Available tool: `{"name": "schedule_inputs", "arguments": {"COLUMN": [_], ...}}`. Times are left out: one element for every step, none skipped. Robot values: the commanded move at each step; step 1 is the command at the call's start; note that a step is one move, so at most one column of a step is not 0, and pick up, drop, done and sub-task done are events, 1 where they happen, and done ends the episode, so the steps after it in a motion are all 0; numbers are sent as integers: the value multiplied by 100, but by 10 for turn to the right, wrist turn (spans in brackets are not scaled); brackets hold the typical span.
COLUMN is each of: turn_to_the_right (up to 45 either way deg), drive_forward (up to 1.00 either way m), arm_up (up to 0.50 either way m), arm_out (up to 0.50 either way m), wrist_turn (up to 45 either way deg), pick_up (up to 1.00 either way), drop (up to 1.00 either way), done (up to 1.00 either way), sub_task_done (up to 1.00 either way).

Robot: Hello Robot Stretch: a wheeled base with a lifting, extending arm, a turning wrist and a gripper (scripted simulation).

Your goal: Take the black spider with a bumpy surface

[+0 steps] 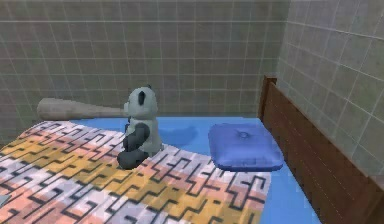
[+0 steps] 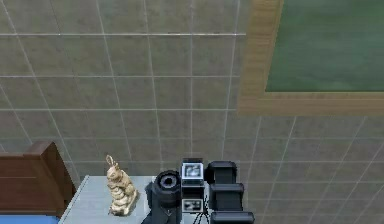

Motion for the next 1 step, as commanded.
{"name": "schedule_inputs", "arguments": {"turn_to_the_right": [0], "drive_forward": [0], "arm_up": [0], "arm_out": [0], "wrist_turn": [450], "pick_up": [0], "drop": [0], "done": [0], "sub_task_done": [0]}}
